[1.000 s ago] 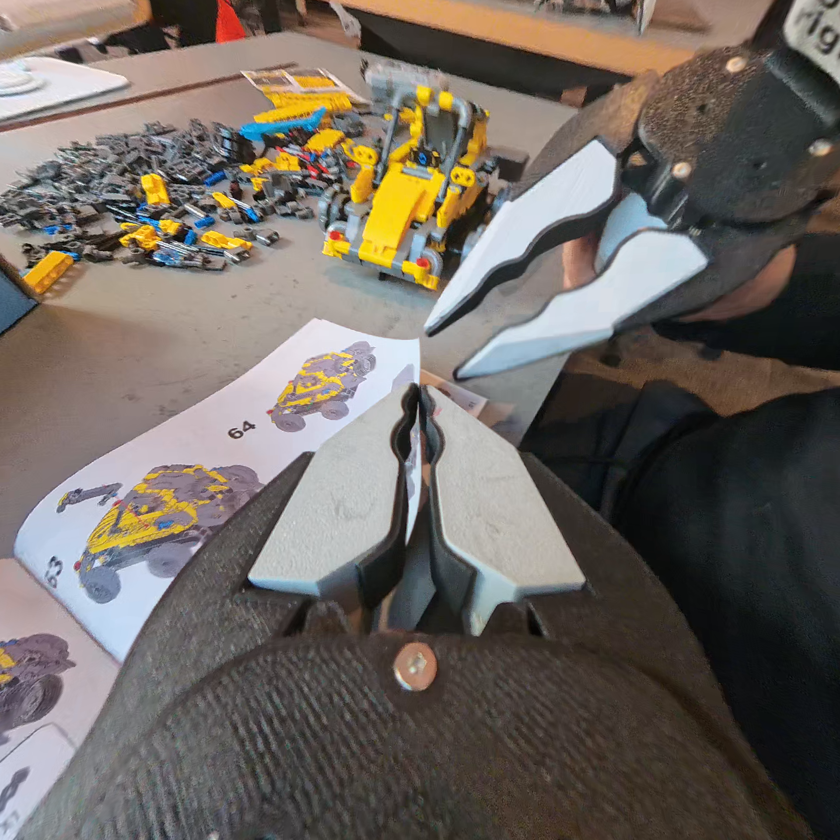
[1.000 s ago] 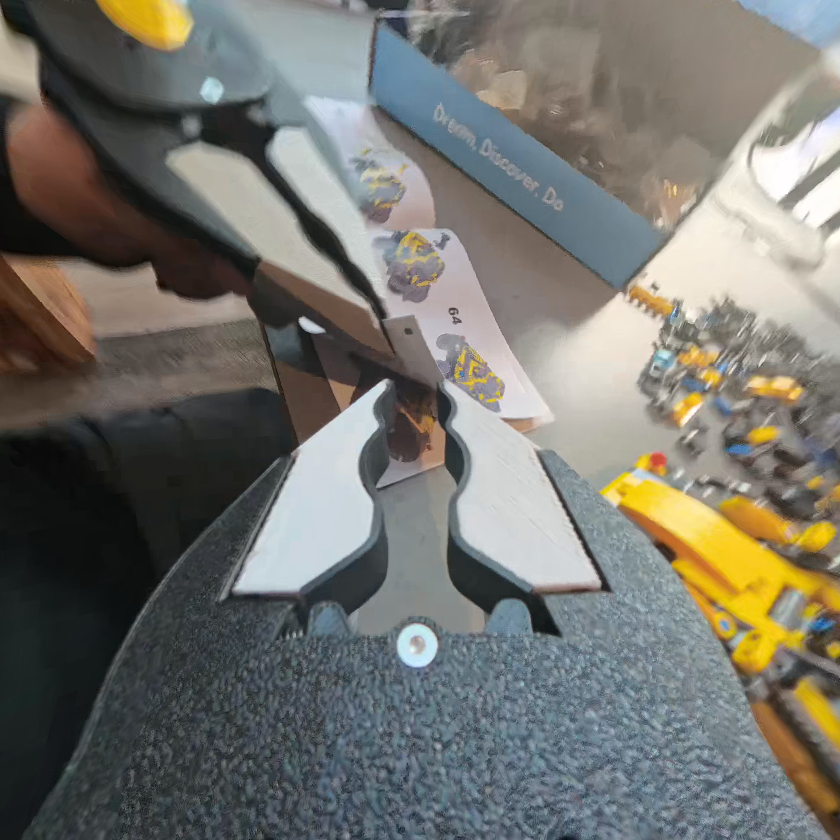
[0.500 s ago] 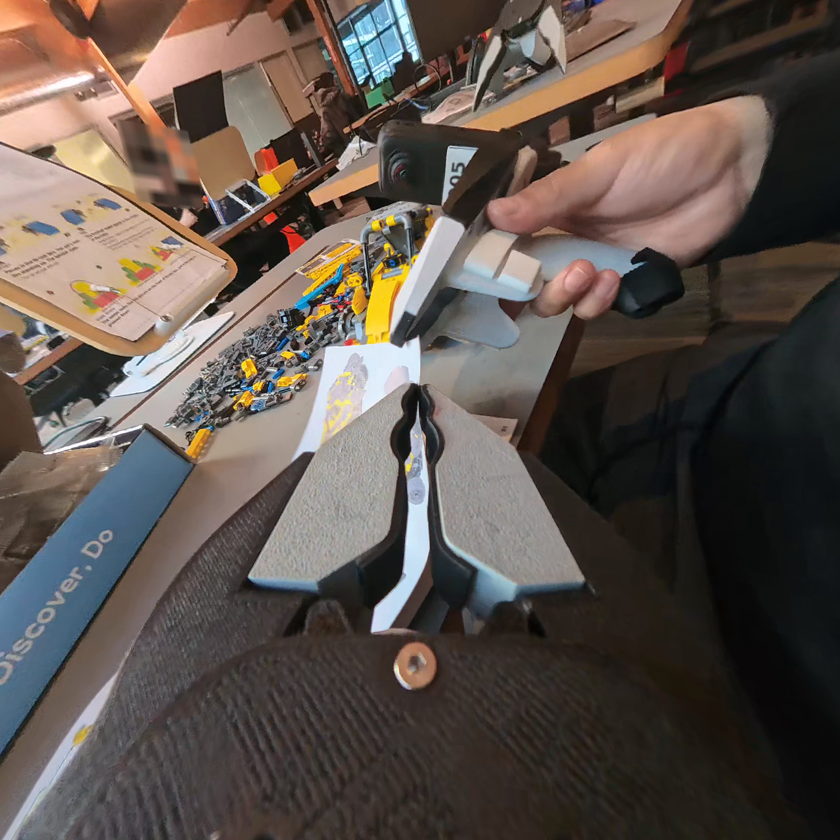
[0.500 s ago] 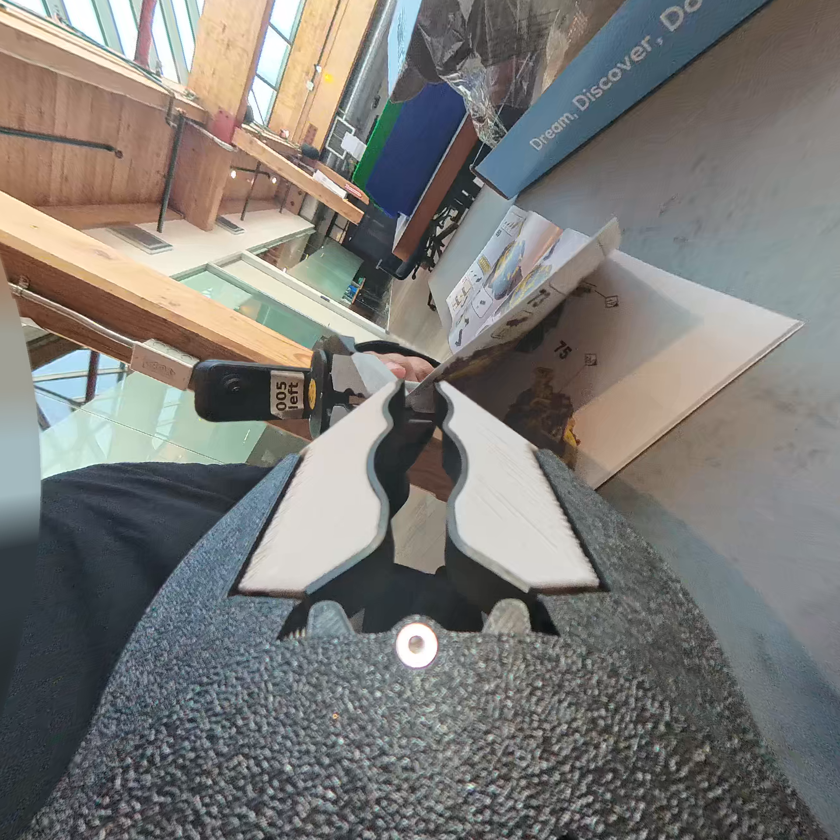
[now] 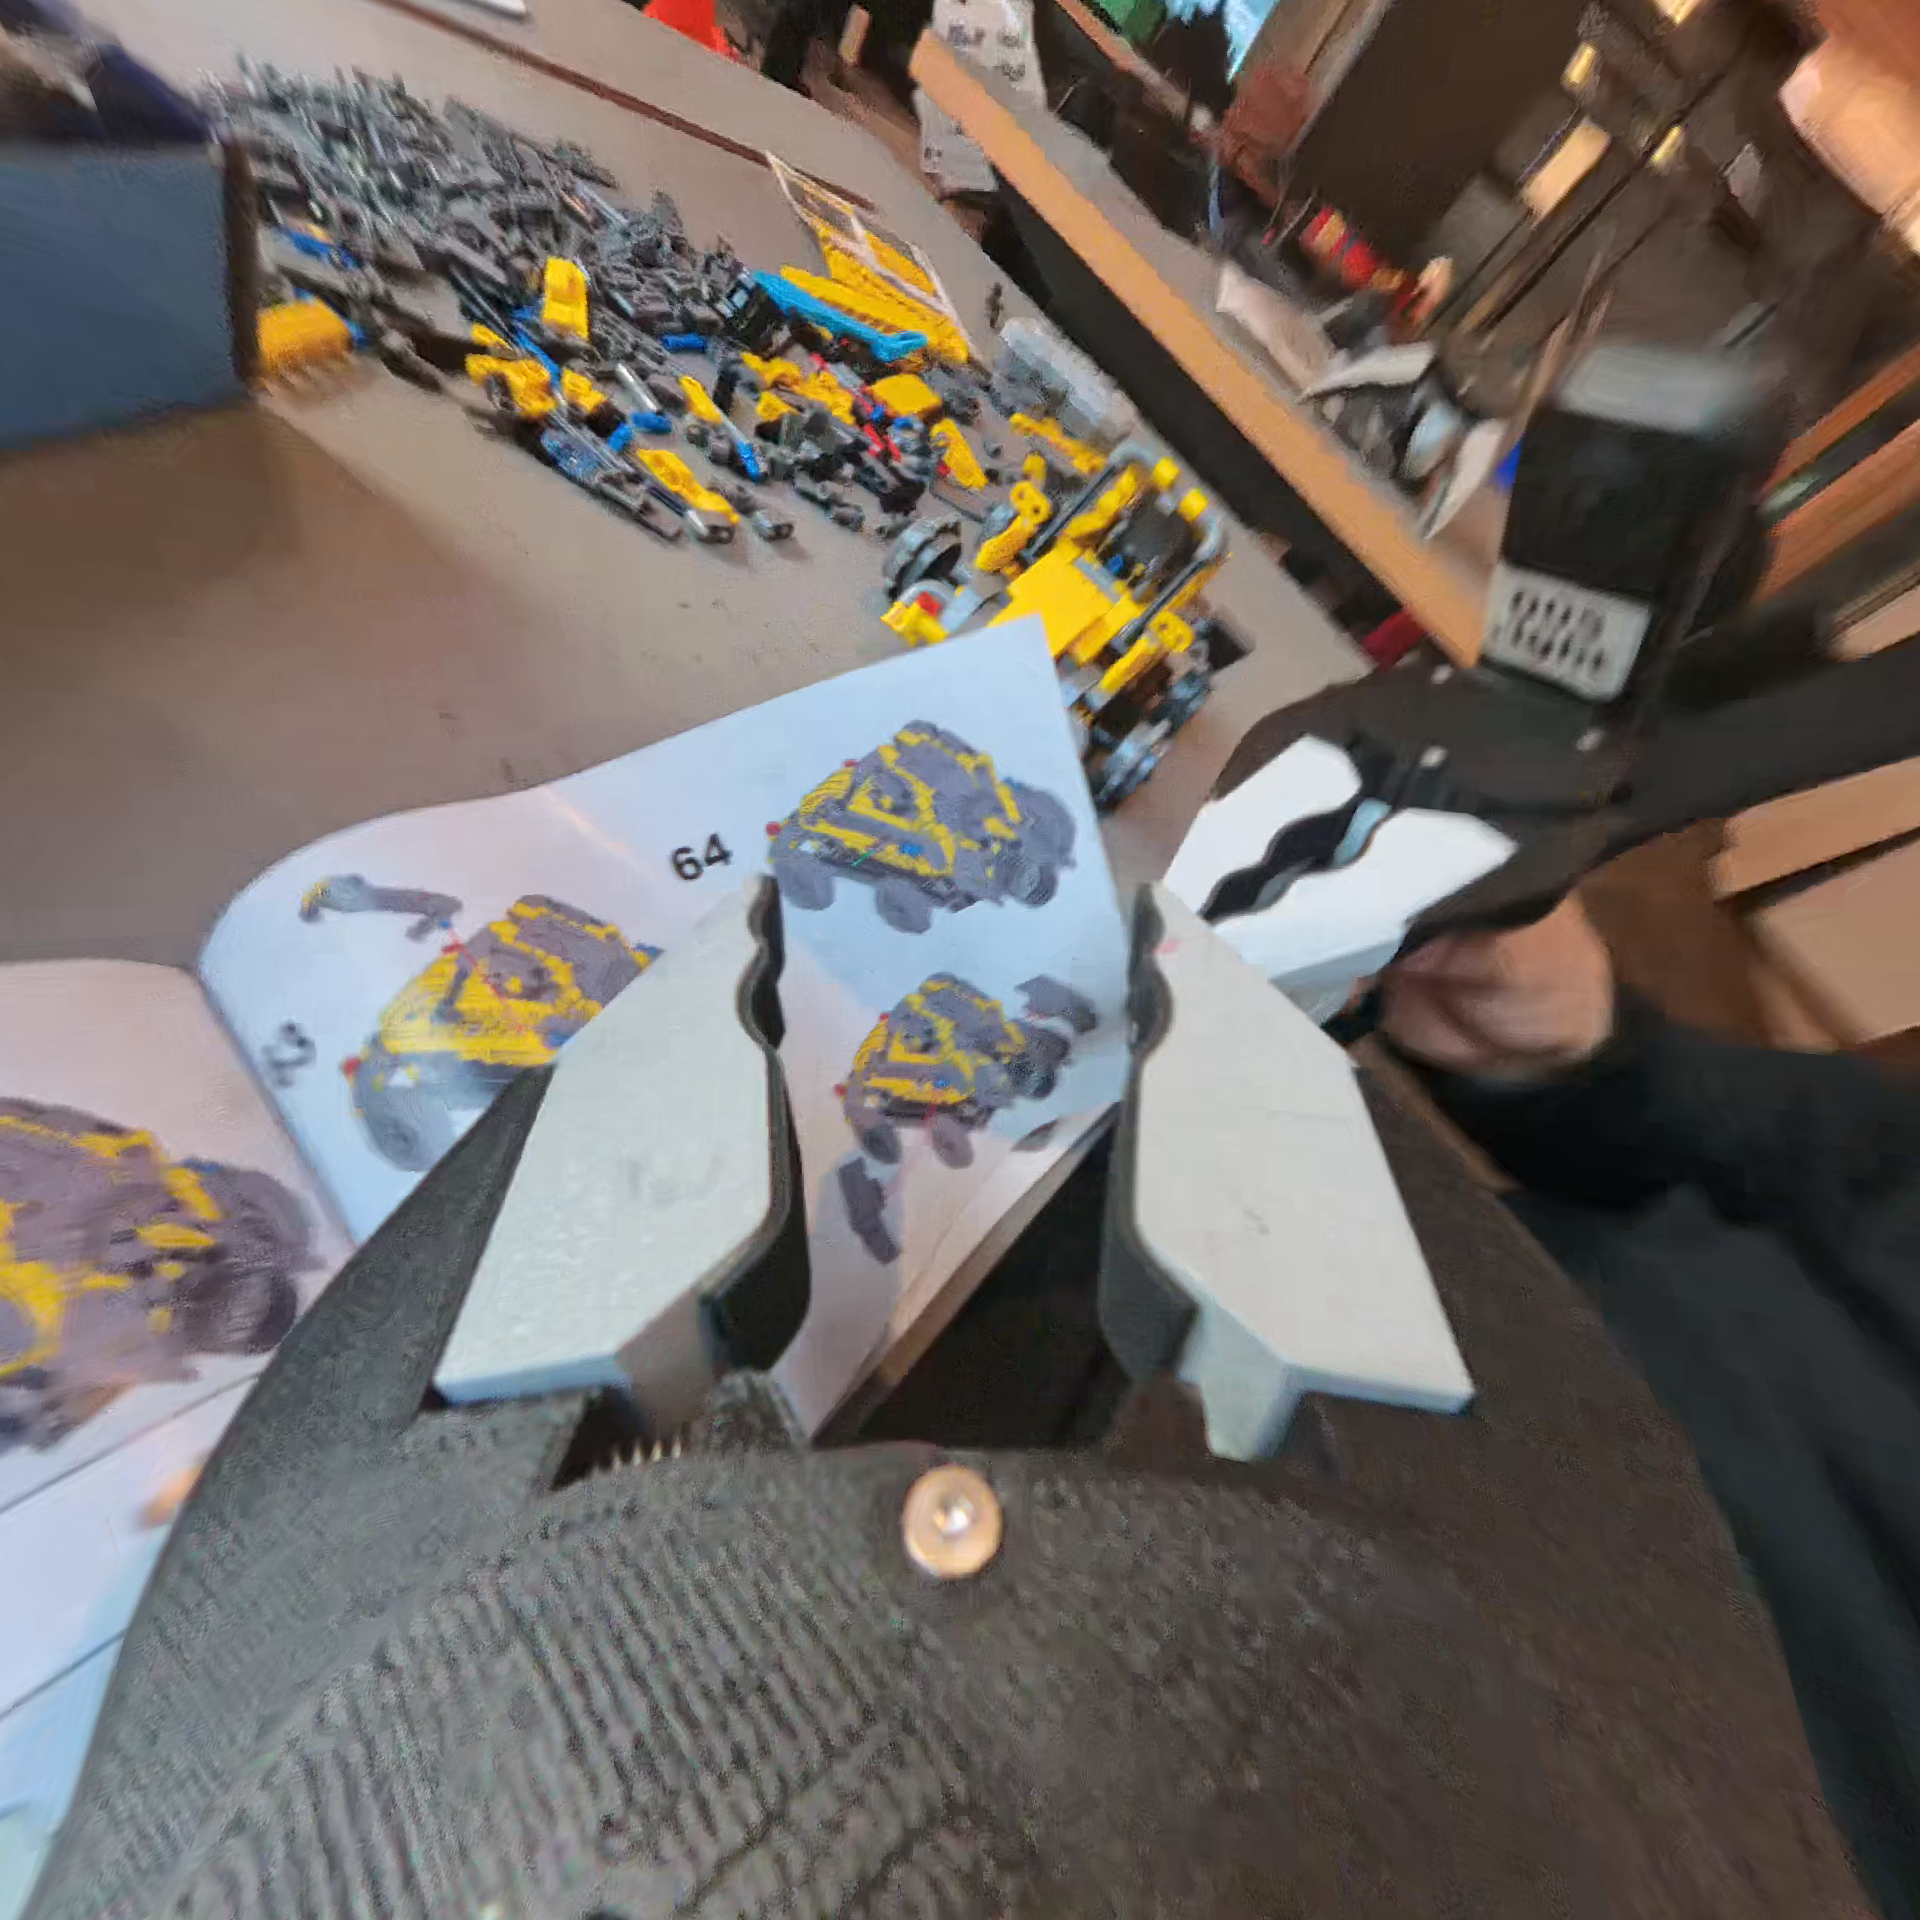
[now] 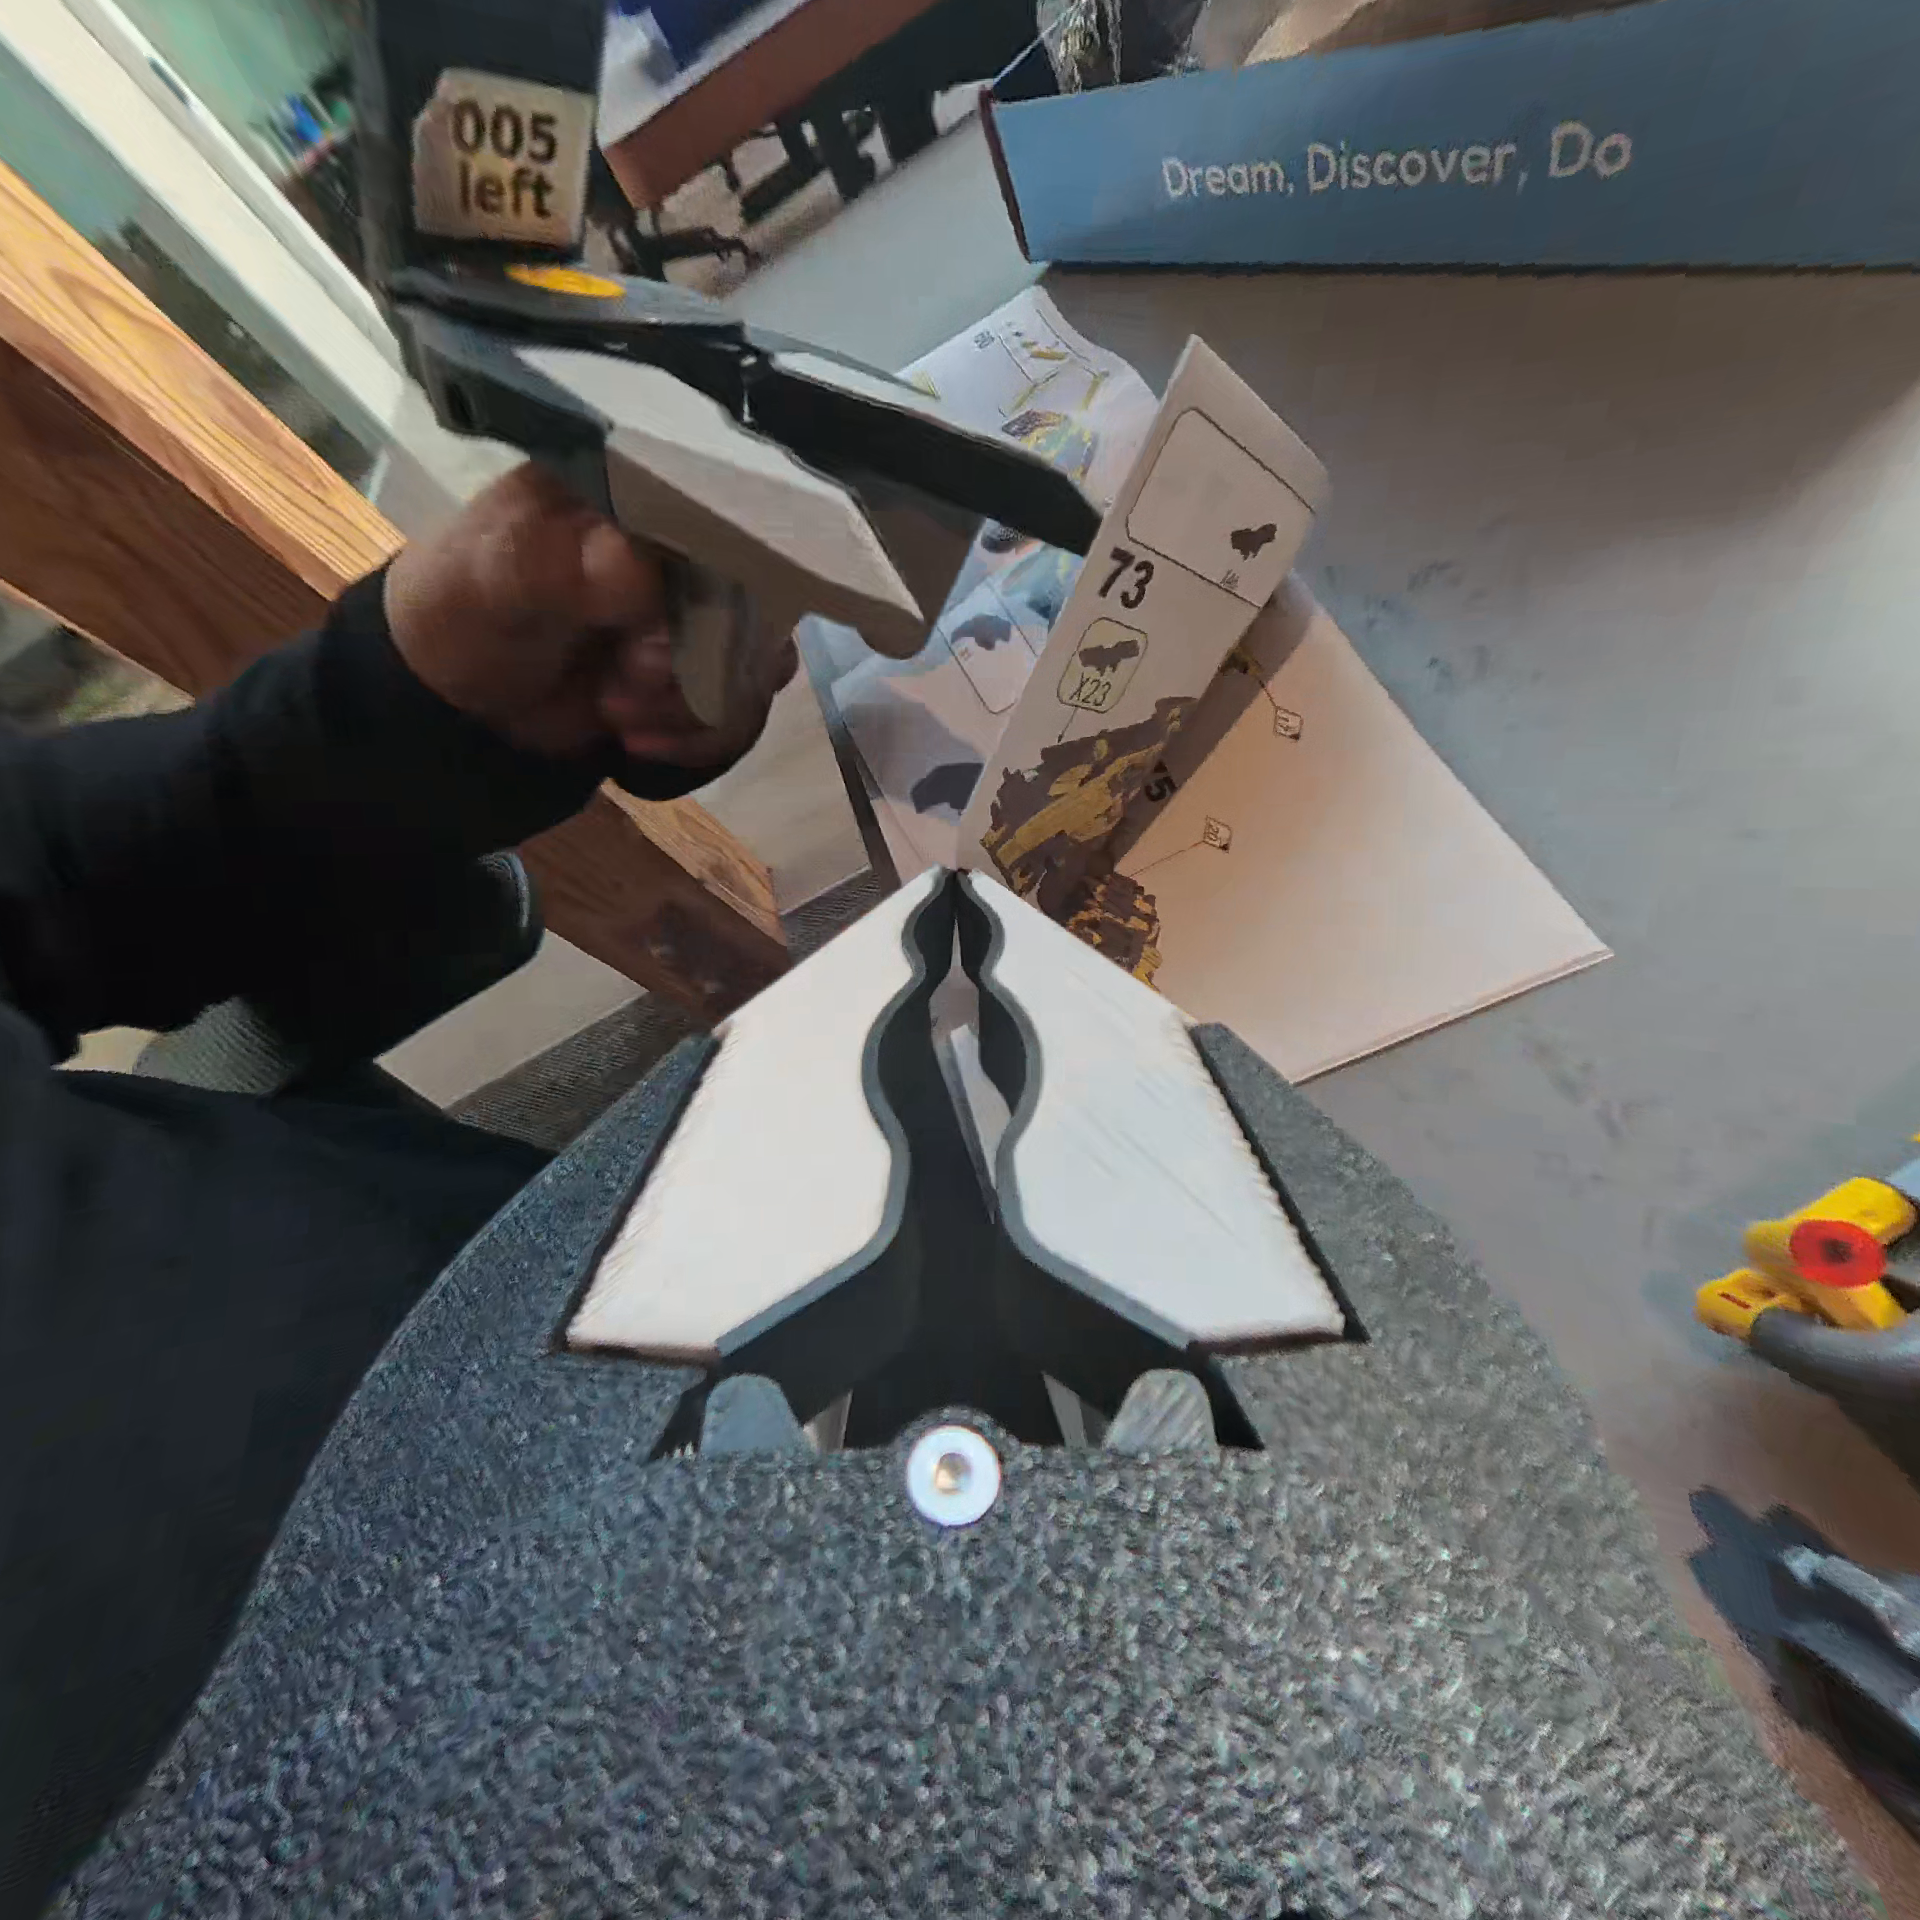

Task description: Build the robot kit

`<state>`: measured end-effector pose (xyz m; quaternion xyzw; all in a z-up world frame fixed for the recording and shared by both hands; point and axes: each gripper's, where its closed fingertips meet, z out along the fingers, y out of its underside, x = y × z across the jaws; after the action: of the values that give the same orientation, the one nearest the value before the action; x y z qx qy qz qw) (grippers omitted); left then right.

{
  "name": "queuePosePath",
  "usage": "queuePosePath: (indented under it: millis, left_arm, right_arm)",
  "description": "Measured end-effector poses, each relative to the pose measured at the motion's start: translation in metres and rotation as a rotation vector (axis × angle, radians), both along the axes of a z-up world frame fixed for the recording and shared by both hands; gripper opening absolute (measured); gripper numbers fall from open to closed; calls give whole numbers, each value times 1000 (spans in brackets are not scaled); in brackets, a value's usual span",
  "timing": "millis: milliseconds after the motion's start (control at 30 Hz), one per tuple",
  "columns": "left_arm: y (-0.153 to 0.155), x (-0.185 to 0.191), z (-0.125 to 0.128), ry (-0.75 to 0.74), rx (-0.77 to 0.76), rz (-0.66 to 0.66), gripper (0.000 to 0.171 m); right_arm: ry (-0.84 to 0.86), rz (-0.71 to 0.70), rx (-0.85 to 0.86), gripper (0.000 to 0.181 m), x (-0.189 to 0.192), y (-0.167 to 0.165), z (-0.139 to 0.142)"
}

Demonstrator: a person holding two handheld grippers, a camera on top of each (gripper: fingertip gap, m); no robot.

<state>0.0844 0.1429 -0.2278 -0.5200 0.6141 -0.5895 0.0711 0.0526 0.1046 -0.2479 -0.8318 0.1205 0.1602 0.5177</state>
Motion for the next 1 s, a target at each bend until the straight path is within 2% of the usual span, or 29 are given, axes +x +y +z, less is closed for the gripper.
queuePosePath:
  millis: [67, 133, 200, 400, 667, 1000]
  left_arm:
    - [-6, 0, 2, 9, -65, -6, 57]
    - [-12, -1, -7, 21, -5, 0, 60]
    - [-20, -3, -6, 21, -16, -16, 55]
    - [-16, -1, -2, -9, -30, -2, 29]
    - [-6, -1, 7, -32, -73, 11, 24]
    - [-1, -1, 4, -29, -70, 11, 21]
  right_arm:
    - [-75, 5, -24, 0, -2, 3, -1]
    - [-143, 7, -49, 0, -2, 5, -2]
    - [-189, 11, -67, 0, -3, 6, -4]
    - [-196, 31, -70, 0, -9, 11, -6]
    - [-175, 26, -73, 0, -9, 12, -10]
    - [-162, 30, -74, 0, -11, 13, -12]
